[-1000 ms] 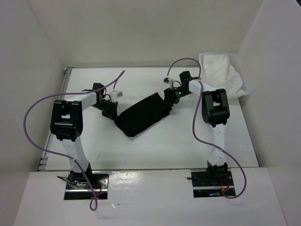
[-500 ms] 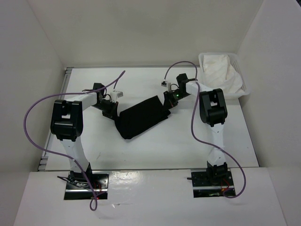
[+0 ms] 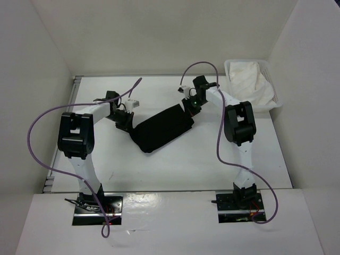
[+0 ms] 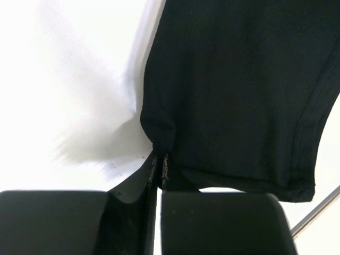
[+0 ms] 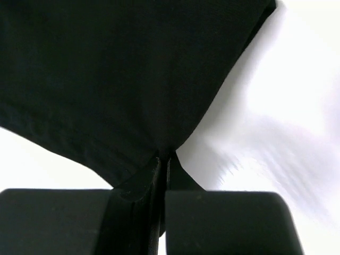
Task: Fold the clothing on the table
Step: Fold the skirt
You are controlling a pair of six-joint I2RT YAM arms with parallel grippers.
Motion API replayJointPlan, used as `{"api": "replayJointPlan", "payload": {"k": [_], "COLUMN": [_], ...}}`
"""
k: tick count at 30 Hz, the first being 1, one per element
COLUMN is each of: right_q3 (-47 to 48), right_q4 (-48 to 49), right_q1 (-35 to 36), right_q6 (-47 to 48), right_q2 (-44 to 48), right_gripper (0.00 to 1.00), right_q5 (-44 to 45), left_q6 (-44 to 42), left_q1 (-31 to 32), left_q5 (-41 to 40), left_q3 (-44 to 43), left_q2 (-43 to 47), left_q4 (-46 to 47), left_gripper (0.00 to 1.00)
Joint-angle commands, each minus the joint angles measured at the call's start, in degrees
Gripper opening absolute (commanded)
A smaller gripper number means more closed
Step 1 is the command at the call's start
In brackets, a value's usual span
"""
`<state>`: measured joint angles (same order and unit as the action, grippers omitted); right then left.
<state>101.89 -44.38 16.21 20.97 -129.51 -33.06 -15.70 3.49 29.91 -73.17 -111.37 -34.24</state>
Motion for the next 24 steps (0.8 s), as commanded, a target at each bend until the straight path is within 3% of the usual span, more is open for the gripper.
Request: {"api": "replayJointPlan", "payload": {"k": [1,14,24], "right_q3": [6.2,18.2,23.2], "right_q4": [-1.8,-10.9,-15.6], "right_q1": [2.4,17.4,28.3], "right_q6": [-1.5,-3.1,-2.6], "right_q2": [6.5,9.2,3.0], "right_gripper": [0.0,0.0,0.0], "right_q5": [11.9,22.4,26.2], "left_q6": [2.3,5.4,5.9], "left_q1": [0.2,0.2,0.2], "left_q5": [-2.5,-2.0,-0.2], "left_q3": [-4.3,-5.0,-5.0], "left_q2": [-1.1,-4.7,-5.3], "left_q4": [1.5,2.6,2.1], "left_gripper": [0.0,0.0,0.0]}}
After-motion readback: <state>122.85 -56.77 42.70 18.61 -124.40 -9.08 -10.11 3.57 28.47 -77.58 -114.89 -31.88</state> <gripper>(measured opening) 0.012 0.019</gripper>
